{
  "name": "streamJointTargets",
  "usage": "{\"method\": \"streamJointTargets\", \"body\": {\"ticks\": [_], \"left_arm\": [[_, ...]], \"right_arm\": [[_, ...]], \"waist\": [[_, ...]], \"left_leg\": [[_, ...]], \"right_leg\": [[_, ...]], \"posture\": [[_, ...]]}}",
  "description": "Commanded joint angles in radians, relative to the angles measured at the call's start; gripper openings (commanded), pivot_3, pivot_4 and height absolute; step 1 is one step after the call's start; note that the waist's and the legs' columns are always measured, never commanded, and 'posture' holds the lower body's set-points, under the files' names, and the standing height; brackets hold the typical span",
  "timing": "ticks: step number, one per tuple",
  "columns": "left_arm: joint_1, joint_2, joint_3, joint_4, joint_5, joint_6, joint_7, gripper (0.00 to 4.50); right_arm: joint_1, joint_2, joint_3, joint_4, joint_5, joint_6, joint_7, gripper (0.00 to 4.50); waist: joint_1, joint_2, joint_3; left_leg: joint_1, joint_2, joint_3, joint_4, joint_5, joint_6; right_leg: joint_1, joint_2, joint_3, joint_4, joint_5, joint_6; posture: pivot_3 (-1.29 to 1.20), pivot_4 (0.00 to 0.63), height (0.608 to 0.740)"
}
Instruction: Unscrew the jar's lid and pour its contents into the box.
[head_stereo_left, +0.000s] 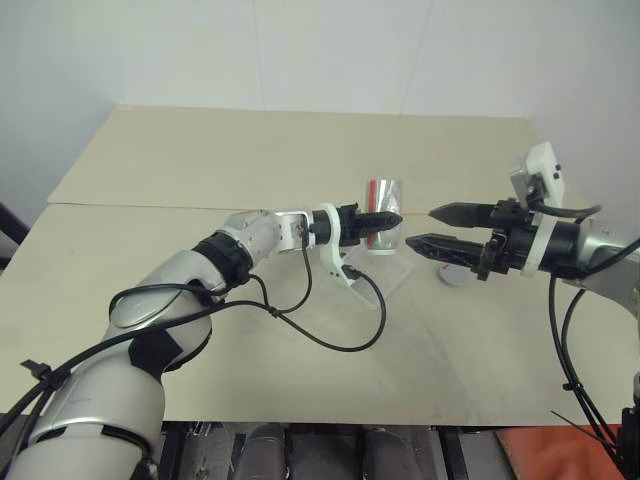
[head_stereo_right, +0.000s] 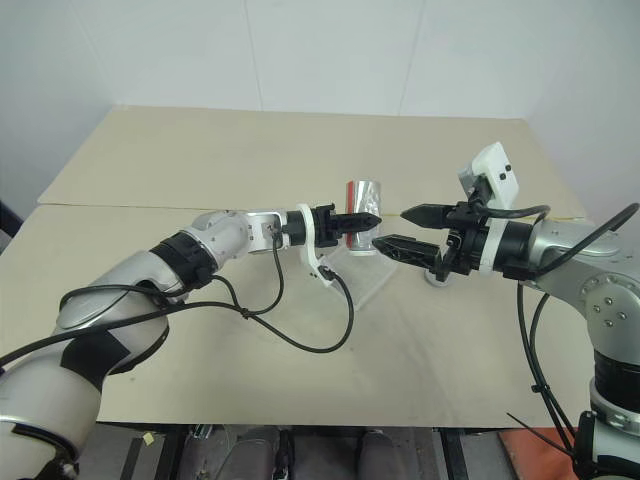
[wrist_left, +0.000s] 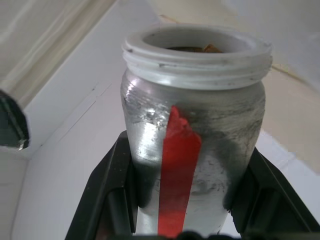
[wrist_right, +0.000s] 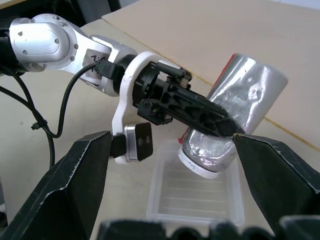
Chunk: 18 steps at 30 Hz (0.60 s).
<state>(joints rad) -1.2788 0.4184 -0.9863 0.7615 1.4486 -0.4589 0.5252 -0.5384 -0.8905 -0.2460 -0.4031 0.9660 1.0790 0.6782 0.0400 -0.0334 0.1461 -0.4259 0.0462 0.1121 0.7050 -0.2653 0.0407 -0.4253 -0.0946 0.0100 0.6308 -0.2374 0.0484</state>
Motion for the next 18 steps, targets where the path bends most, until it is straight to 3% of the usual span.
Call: {"method": "streamJointTargets", "body": {"ticks": [1,5,8,10,12,15,18], "left_arm": [[0.012,0.003,0.055,-0.011,-0.076,-0.023,0.012,1.94],[0.045,0.017,0.141,0.03,-0.224,-0.093,-0.047,1.94],[0.099,0.052,0.286,0.06,-0.462,-0.172,-0.172,1.94],[0.153,0.049,0.405,0.072,-0.674,-0.172,-0.351,1.94],[0.173,0.054,0.461,0.071,-0.746,-0.172,-0.406,1.94],[0.254,-0.006,0.645,0.015,-1.077,-0.032,-0.679,1.94],[0.349,-0.09,0.879,-0.186,-1.459,0.385,-0.882,1.94]], "right_arm": [[-0.02,-0.008,-0.019,-0.016,0.018,-0.011,0.011,4.47],[-0.016,-0.008,-0.021,-0.018,0.014,-0.012,0.007,4.47],[-0.007,-0.008,-0.039,-0.019,0.024,-0.009,0.004,4.47],[0.002,-0.007,-0.047,-0.02,0.025,-0.012,0.004,4.47],[0.007,-0.006,-0.05,-0.019,0.025,-0.014,0.004,4.47],[0.006,-0.006,-0.052,-0.01,0.023,-0.017,0.006,4.47],[0.002,-0.002,-0.057,-0.002,0.029,-0.014,-0.001,4.47]], "waist": [[0.0,0.0,0.0],[-0.001,0.0,0.0],[-0.004,0.0,0.0],[-0.007,0.0,0.0],[-0.009,0.0,0.0],[-0.006,0.0,0.0],[-0.008,0.0,0.0]], "left_leg": [[0.0,0.0,0.0,0.0,0.0,0.0],[0.0,0.0,0.0,0.0,0.0,0.0],[0.001,0.001,0.0,0.0,0.0,0.0],[0.001,0.002,0.0,0.0,0.001,-0.002],[0.001,0.002,0.0,0.0,0.002,-0.004],[0.001,0.001,0.0,0.001,0.002,-0.004],[0.0,0.002,0.0,0.003,0.002,-0.004]], "right_leg": [[0.0,0.0,0.0,0.0,0.0,0.0],[0.0,0.0,0.0,0.0,0.0,0.0],[0.0,0.0,0.0,0.001,0.0,0.0],[0.0,0.0,0.0,0.001,0.0,0.0],[0.0,0.0,0.0,0.001,0.0,0.0],[0.001,0.0,-0.001,0.001,0.0,0.0],[0.001,0.0,-0.001,0.001,0.0,0.0]], "posture": [[0.0,0.15,0.74],[0.0,0.15,0.74],[0.0,0.15,0.74],[0.0,0.15,0.74],[0.0,0.15,0.74],[0.0,0.15,0.74],[0.0,0.15,0.74]]}}
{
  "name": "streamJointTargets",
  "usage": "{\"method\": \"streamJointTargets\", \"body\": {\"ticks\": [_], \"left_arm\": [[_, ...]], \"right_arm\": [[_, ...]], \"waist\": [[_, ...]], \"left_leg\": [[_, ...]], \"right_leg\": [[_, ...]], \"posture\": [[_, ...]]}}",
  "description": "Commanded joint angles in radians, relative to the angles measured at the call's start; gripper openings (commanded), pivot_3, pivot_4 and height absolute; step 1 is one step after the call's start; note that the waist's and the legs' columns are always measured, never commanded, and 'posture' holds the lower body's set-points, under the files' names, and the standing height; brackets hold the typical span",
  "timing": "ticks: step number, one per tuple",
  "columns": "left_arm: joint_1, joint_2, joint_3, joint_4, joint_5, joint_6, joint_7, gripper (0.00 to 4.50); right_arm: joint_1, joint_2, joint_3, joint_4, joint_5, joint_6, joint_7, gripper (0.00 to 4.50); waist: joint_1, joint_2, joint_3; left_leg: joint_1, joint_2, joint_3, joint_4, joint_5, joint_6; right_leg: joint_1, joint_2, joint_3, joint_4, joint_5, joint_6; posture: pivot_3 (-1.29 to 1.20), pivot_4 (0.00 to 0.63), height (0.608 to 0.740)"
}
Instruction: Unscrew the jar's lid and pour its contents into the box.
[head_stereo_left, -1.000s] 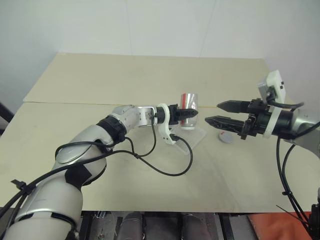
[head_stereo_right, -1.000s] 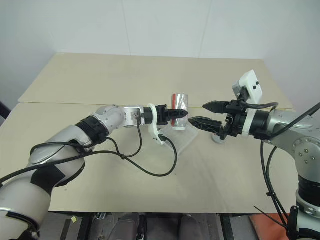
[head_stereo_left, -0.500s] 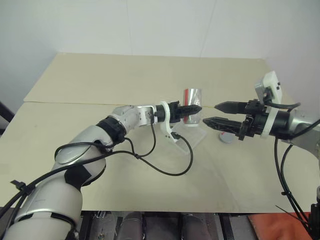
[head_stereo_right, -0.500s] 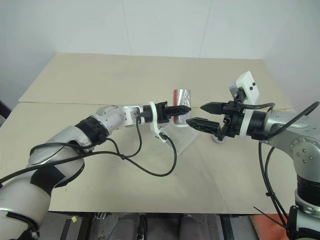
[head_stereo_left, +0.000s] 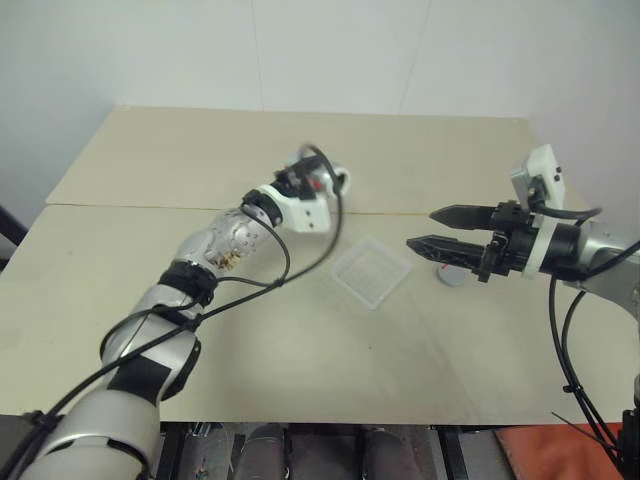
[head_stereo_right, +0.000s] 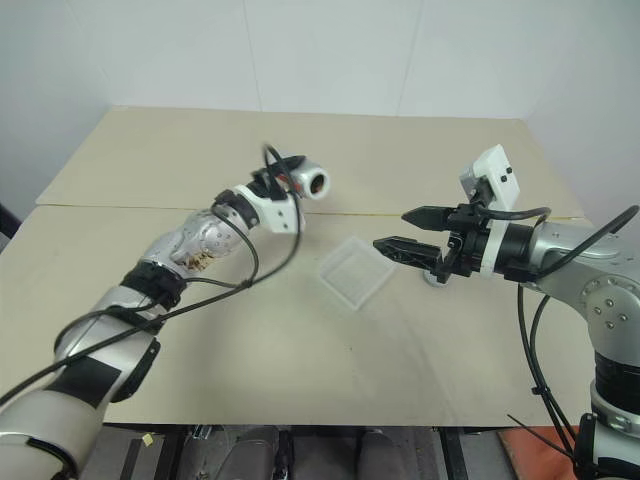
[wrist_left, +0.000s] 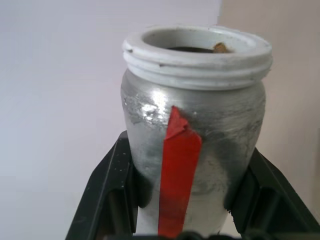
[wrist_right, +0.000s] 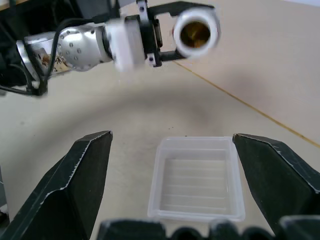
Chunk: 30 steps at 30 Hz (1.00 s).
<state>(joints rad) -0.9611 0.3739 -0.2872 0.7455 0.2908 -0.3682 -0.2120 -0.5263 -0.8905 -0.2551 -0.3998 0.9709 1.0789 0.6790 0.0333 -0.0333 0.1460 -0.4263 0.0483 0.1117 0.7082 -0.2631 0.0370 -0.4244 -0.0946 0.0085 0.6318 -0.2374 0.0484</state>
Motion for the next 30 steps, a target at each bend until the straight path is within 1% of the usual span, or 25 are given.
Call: {"method": "streamJointTargets", "body": {"ticks": [1,3,4,5,6,9,13,14,18,20,21,22,23,24,25,27,28,30], "left_arm": [[0.052,-0.06,0.221,-0.224,-0.358,0.388,-0.169,1.94],[0.076,-0.084,0.276,-0.295,-0.389,0.571,-0.112,1.94],[0.114,-0.102,0.302,-0.336,-0.413,0.618,-0.09,1.94],[0.15,-0.114,0.326,-0.38,-0.462,0.686,-0.106,1.94],[0.19,-0.13,0.34,-0.424,-0.482,0.705,-0.103,1.94],[0.291,-0.156,0.331,-0.519,-0.447,0.667,-0.064,1.94],[0.334,-0.176,0.342,-0.566,-0.447,0.678,-0.034,1.94],[0.345,-0.17,0.335,-0.568,-0.444,0.659,-0.048,1.94],[0.351,-0.171,0.361,-0.572,-0.508,0.668,-0.108,1.94],[0.349,-0.163,0.357,-0.569,-0.511,0.657,-0.135,1.94],[0.335,-0.149,0.342,-0.554,-0.49,0.629,-0.151,1.94],[0.297,-0.1,0.283,-0.51,-0.4,0.504,-0.18,1.94],[0.249,-0.06,0.238,-0.466,-0.332,0.419,-0.204,1.94],[0.196,0.002,0.166,-0.407,-0.209,0.275,-0.189,1.94],[0.138,0.071,0.087,-0.334,-0.073,0.1,-0.156,1.94],[-0.002,0.158,-0.039,-0.179,0.142,-0.131,-0.045,1.94],[-0.071,0.186,-0.102,-0.115,0.239,-0.22,0.006,1.94],[-0.174,0.204,-0.199,-0.043,0.403,-0.326,0.13,1.94]], "right_arm": [[-0.009,-0.001,-0.049,-0.006,0.026,-0.013,-0.004,4.47],[-0.006,0.006,-0.046,-0.006,0.027,-0.015,-0.011,4.47],[-0.003,0.013,-0.044,-0.007,0.03,-0.017,-0.016,4.47],[0.0,0.018,-0.042,-0.009,0.03,-0.019,-0.021,4.47],[0.001,0.023,-0.041,-0.01,0.032,-0.02,-0.024,4.47],[-0.002,0.028,-0.041,-0.007,0.035,-0.017,-0.026,4.47],[0.001,0.028,-0.032,-0.009,0.03,-0.023,-0.022,4.47],[0.004,0.028,-0.029,-0.009,0.025,-0.026,-0.02,4.47],[0.009,0.024,-0.021,-0.007,0.011,-0.033,-0.015,4.47],[0.013,0.022,-0.017,-0.009,0.005,-0.035,-0.013,4.47],[0.016,0.022,-0.015,-0.01,-0.001,-0.039,-0.012,4.47],[0.018,0.022,-0.015,-0.01,-0.004,-0.042,-0.011,4.47],[0.019,0.022,-0.015,-0.01,-0.008,-0.044,-0.01,4.47],[0.019,0.021,-0.017,-0.01,-0.011,-0.046,-0.008,4.47],[0.018,0.018,-0.017,-0.009,-0.017,-0.049,-0.005,4.47],[0.018,0.012,-0.016,-0.006,-0.029,-0.054,-0.001,4.47],[0.018,0.009,-0.016,-0.004,-0.033,-0.055,0.003,4.47],[0.021,0.002,-0.018,-0.004,-0.039,-0.056,0.007,4.47]], "waist": [[-0.005,0.0,0.0],[-0.012,0.0,0.0],[-0.015,0.0,0.0],[-0.019,0.0,0.0],[-0.021,0.0,0.0],[-0.021,0.0,-0.001],[-0.018,0.0,0.0],[-0.017,0.0,-0.001],[-0.018,0.0,-0.001],[-0.019,0.0,-0.001],[-0.019,0.0,-0.001],[-0.019,0.0,-0.001],[-0.018,0.0,-0.001],[-0.018,0.0,-0.001],[-0.017,0.0,-0.001],[-0.011,0.0,-0.001],[-0.009,0.0,-0.001],[0.002,0.0,-0.001]], "left_leg": [[0.0,0.0,-0.001,0.0,0.0,0.0],[-0.001,0.001,-0.002,0.001,0.0,0.0],[0.0,0.0,-0.003,0.001,0.0,0.0],[0.0,0.0,-0.003,0.001,0.0,0.0],[0.002,0.0,-0.005,0.0,0.0,0.0],[0.003,0.0,-0.008,0.0,0.0,0.0],[0.002,0.0,-0.01,0.0,0.0,-0.001],[0.002,-0.001,-0.01,0.0,0.0,-0.001],[0.003,-0.001,-0.01,0.0,0.0,0.0],[0.002,-0.001,-0.01,0.0,0.0,0.0],[0.002,-0.001,-0.01,-0.001,0.0,0.0],[0.002,-0.001,-0.01,-0.001,0.0,0.0],[0.002,-0.001,-0.01,-0.001,0.0,0.0],[0.002,-0.002,-0.01,-0.001,0.0,-0.001],[0.002,-0.002,-0.006,-0.001,0.0,-0.001],[0.002,-0.002,-0.004,-0.001,0.0,0.0],[0.002,-0.003,-0.004,-0.001,-0.002,0.003],[0.002,-0.003,-0.003,-0.002,-0.002,0.003]], "right_leg": [[0.0,0.0,0.0,0.0,0.0,0.0],[0.0,0.001,0.0,0.0,0.0,0.0],[0.0,0.001,0.0,0.0,0.0,0.0],[0.001,0.002,0.0,0.0,0.0,0.0],[0.002,0.001,0.0,0.0,0.0,0.0],[0.003,0.001,0.001,0.0,0.0,0.0],[0.002,0.002,0.001,0.001,0.0,0.0],[0.003,0.001,0.001,0.001,0.0,0.0],[0.003,0.001,0.001,0.0,0.0,0.0],[0.003,0.001,0.001,0.0,0.0,0.0],[0.002,0.001,0.001,0.0,0.0,0.0],[0.003,0.001,0.001,0.0,0.0,0.0],[0.003,0.001,0.001,0.0,0.0,0.0],[0.003,0.002,0.001,0.0,0.0,0.0],[0.003,0.002,0.0,-0.001,0.0,0.0],[0.003,0.002,0.0,-0.002,0.001,-0.001],[0.003,0.001,0.0,-0.002,0.001,-0.001],[0.004,0.0,0.0,-0.004,0.001,-0.001]], "posture": [[0.0,0.15,0.74],[0.0,0.15,0.74],[0.0,0.15,0.74],[0.0,0.15,0.74],[0.0,0.15,0.74],[0.0,0.15,0.74],[0.0,0.15,0.74],[0.0,0.15,0.74],[0.0,0.15,0.74],[0.0,0.15,0.74],[0.0,0.15,0.74],[0.0,0.15,0.74],[0.0,0.15,0.74],[0.0,0.15,0.74],[0.0,0.15,0.74],[0.0,0.15,0.74],[0.0,0.15,0.74],[0.0,0.15,0.74]]}}
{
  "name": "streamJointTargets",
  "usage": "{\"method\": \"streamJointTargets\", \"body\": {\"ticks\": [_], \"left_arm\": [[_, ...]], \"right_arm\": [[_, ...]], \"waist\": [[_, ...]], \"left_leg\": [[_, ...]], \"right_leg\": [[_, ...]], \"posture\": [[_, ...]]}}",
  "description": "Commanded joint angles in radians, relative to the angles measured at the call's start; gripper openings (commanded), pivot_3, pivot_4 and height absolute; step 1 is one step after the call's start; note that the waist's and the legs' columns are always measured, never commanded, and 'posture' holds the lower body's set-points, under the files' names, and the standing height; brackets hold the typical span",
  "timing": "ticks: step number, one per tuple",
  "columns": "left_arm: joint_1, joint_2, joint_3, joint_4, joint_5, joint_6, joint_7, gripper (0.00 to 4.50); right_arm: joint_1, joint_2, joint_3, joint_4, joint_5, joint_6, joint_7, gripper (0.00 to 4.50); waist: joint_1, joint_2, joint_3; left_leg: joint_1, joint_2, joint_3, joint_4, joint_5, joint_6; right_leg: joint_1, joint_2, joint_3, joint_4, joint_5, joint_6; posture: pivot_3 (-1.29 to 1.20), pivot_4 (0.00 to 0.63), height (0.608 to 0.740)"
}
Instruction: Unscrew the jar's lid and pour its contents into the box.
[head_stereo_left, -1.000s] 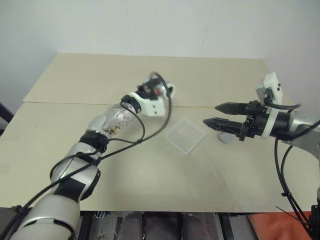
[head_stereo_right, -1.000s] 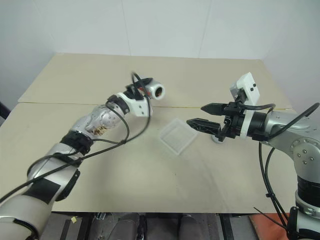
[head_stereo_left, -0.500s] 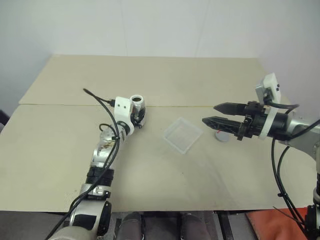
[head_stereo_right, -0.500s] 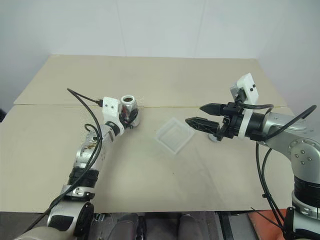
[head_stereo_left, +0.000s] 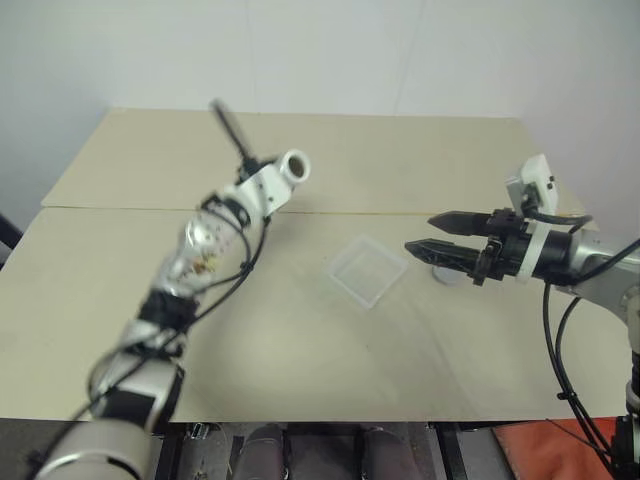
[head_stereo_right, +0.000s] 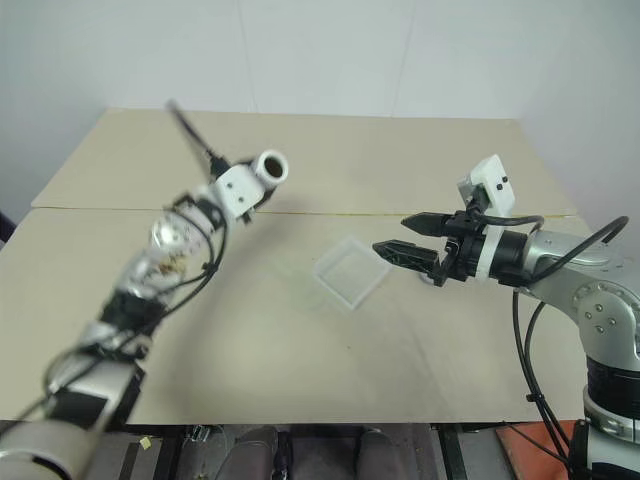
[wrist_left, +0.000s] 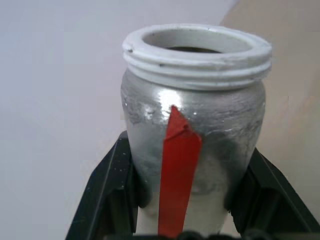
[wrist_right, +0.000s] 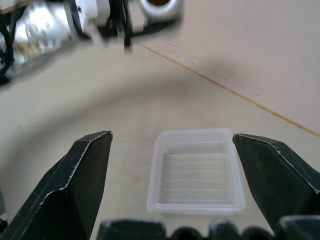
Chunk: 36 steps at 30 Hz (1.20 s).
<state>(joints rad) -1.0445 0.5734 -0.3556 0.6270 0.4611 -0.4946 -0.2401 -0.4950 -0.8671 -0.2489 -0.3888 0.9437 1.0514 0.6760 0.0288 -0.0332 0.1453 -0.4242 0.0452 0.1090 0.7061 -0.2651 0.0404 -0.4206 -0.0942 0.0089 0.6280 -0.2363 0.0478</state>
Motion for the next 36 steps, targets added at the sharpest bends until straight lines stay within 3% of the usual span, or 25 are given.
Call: {"method": "streamJointTargets", "body": {"ticks": [1,5,9,16,27,33,36], "left_arm": [[-0.124,0.002,-0.169,0.094,0.297,-0.231,0.21,1.94],[-0.19,-0.054,-0.39,0.072,0.655,-0.183,0.427,1.94],[-0.23,-0.152,-0.565,0.108,0.907,-0.045,0.588,1.94],[-0.279,-0.248,-0.67,0.228,1.019,0.053,0.713,1.94],[-0.265,-0.211,-0.631,0.227,0.913,-0.009,0.664,1.94],[-0.199,-0.133,-0.458,0.162,0.672,-0.088,0.538,1.94],[-0.132,-0.11,-0.305,0.155,0.43,-0.141,0.412,1.94]], "right_arm": [[-0.011,-0.023,-0.023,-0.013,-0.013,-0.027,0.009,4.47],[-0.012,-0.026,-0.031,-0.021,-0.013,-0.017,0.002,4.47],[-0.025,-0.038,-0.037,-0.028,-0.006,0.005,-0.015,4.47],[-0.025,-0.044,-0.089,-0.061,0.059,0.046,-0.066,4.47],[-0.034,-0.041,-0.078,-0.041,0.09,0.055,-0.092,4.47],[-0.027,-0.029,-0.069,-0.036,0.075,0.031,-0.082,4.47],[-0.047,-0.031,-0.048,-0.015,0.044,-0.005,-0.051,4.47]], "waist": [[0.01,0.0,0.0],[0.016,0.0,0.0],[0.015,0.0,0.0],[0.009,0.0,0.0],[0.013,0.0,0.0],[0.008,0.0,0.0],[0.005,0.0,0.0]], "left_leg": [[0.0,0.0,0.002,0.0,0.0,-0.001],[-0.002,-0.002,0.004,0.0,0.0,0.0],[-0.004,-0.001,0.004,0.001,0.0,-0.001],[-0.005,0.0,0.003,0.002,-0.001,0.001],[-0.006,0.0,0.004,0.004,-0.003,0.005],[-0.006,0.001,0.003,0.004,-0.001,0.001],[-0.005,0.002,0.004,0.004,-0.001,0.001]], "right_leg": [[0.0,-0.001,0.0,-0.001,0.0,0.0],[-0.002,-0.002,0.0,-0.002,0.0,0.001],[-0.004,-0.002,0.0,0.0,0.0,0.001],[-0.005,-0.001,0.0,0.001,0.0,0.002],[-0.005,-0.003,0.0,0.002,0.0,0.002],[-0.006,-0.002,0.0,0.002,0.0,0.002],[-0.006,-0.002,0.0,0.003,0.0,0.002]], "posture": [[0.0,0.15,0.74],[0.0,0.15,0.74],[0.0,0.15,0.74],[0.0,0.15,0.74],[0.0,0.15,0.74],[0.0,0.15,0.74],[0.0,0.15,0.74]]}}
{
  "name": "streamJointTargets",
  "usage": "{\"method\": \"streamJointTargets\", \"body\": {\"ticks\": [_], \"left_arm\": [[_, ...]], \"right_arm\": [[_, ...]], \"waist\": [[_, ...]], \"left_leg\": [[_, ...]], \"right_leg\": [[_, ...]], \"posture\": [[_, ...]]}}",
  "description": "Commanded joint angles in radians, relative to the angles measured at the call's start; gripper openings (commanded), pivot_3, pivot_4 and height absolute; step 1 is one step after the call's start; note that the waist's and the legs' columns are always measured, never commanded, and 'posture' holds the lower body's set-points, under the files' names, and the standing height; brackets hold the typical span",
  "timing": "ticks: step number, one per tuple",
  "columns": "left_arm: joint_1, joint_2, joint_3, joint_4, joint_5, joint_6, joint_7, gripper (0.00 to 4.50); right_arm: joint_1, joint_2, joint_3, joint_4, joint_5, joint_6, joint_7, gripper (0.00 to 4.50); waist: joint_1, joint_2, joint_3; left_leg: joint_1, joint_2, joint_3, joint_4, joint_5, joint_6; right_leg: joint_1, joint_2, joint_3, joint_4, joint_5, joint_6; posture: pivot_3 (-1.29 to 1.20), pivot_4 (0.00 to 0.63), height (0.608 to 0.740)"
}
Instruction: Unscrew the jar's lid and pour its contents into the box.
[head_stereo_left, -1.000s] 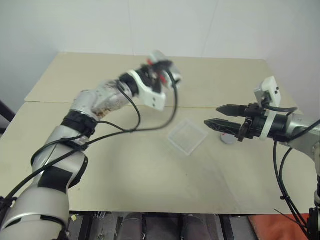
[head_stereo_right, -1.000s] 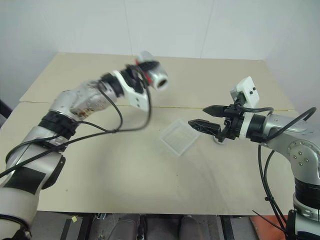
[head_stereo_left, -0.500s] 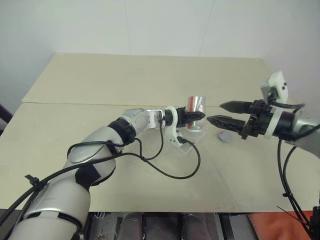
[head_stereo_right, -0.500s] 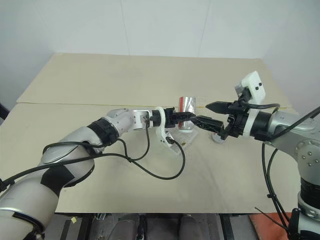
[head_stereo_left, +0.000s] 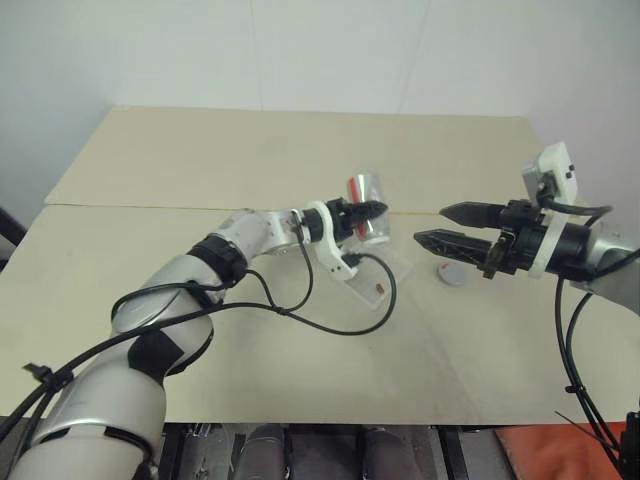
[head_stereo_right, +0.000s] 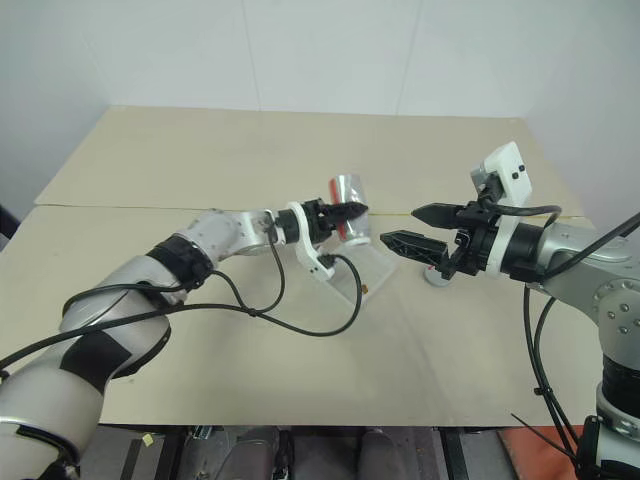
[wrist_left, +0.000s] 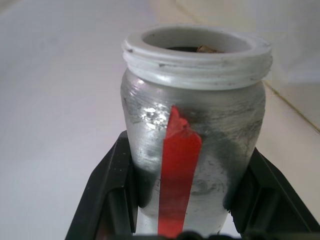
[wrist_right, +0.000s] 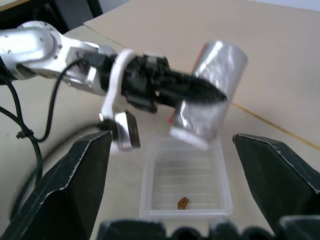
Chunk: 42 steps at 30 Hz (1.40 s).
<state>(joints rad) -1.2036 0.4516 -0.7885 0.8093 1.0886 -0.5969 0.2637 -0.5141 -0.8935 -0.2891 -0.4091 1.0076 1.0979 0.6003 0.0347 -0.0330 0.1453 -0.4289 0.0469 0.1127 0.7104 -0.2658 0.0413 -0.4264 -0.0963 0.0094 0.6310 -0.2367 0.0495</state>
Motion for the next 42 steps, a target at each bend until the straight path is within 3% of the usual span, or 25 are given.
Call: {"method": "streamJointTargets", "body": {"ticks": [1,4,6,8,15,22,35,42], "left_arm": [[0.056,0.01,0.176,-0.033,-0.294,-0.045,-0.174,1.94],[0.16,-0.011,0.313,-0.094,-0.582,0.016,-0.43,1.94],[0.272,-0.038,0.44,-0.199,-0.832,0.178,-0.6,1.94],[0.346,-0.054,0.529,-0.306,-0.982,0.34,-0.707,1.94],[0.454,-0.097,0.724,-0.53,-1.249,0.754,-0.802,1.94],[0.591,-0.116,0.813,-0.633,-1.296,0.891,-0.74,1.94],[0.696,-0.191,0.821,-0.679,-1.285,0.884,-0.686,1.94],[0.715,-0.186,0.823,-0.697,-1.284,0.898,-0.681,4.18]], "right_arm": [[-0.031,-0.005,0.0,0.01,-0.031,-0.066,0.038,4.47],[-0.035,-0.004,0.013,0.017,-0.051,-0.09,0.062,4.47],[-0.042,-0.008,0.023,0.027,-0.062,-0.104,0.088,4.47],[-0.044,-0.015,0.028,0.032,-0.069,-0.112,0.109,4.47],[-0.056,-0.035,0.033,0.042,-0.087,-0.11,0.155,4.47],[-0.04,-0.069,0.017,0.036,-0.077,-0.096,0.188,4.47],[-0.018,-0.09,-0.008,0.027,-0.063,-0.09,0.197,4.47],[-0.011,-0.086,-0.011,0.02,-0.063,-0.093,0.193,4.5]], "waist": [[-0.001,0.0,0.0],[-0.002,0.0,0.0],[-0.005,0.0,0.0],[-0.009,0.0,0.0],[-0.016,0.0,0.0],[-0.022,0.0,0.0],[-0.02,0.0,0.0],[-0.021,0.0,0.0]], "left_leg": [[0.0,0.0,0.0,0.0,0.0,0.0],[0.0,0.0,0.0,0.0,0.0,-0.001],[0.0,0.0,0.0,0.001,0.0,-0.001],[0.0,0.001,0.0,0.001,0.0,-0.001],[0.0,0.001,-0.003,0.002,0.001,-0.001],[0.004,0.001,-0.006,0.0,0.001,-0.001],[0.004,0.001,-0.007,0.0,0.0,-0.001],[0.005,0.001,-0.007,0.0,0.0,0.0]], "right_leg": [[0.0,0.0,0.0,0.0,0.0,0.0],[0.0,0.0,-0.001,0.0,0.0,0.0],[0.001,0.0,-0.001,0.0,0.0,0.0],[0.001,0.0,-0.002,0.0,0.0,0.0],[0.003,0.001,-0.002,0.0,0.0,0.0],[0.004,0.002,0.0,0.0,0.0,0.0],[0.005,0.001,0.0,0.0,0.0,0.0],[0.005,0.001,0.001,0.0,0.0,0.0]], "posture": [[0.0,0.15,0.74],[0.0,0.15,0.74],[0.0,0.15,0.74],[0.0,0.15,0.74],[0.0,0.15,0.74],[0.0,0.15,0.74],[0.0,0.15,0.74],[0.0,0.15,0.74]]}}
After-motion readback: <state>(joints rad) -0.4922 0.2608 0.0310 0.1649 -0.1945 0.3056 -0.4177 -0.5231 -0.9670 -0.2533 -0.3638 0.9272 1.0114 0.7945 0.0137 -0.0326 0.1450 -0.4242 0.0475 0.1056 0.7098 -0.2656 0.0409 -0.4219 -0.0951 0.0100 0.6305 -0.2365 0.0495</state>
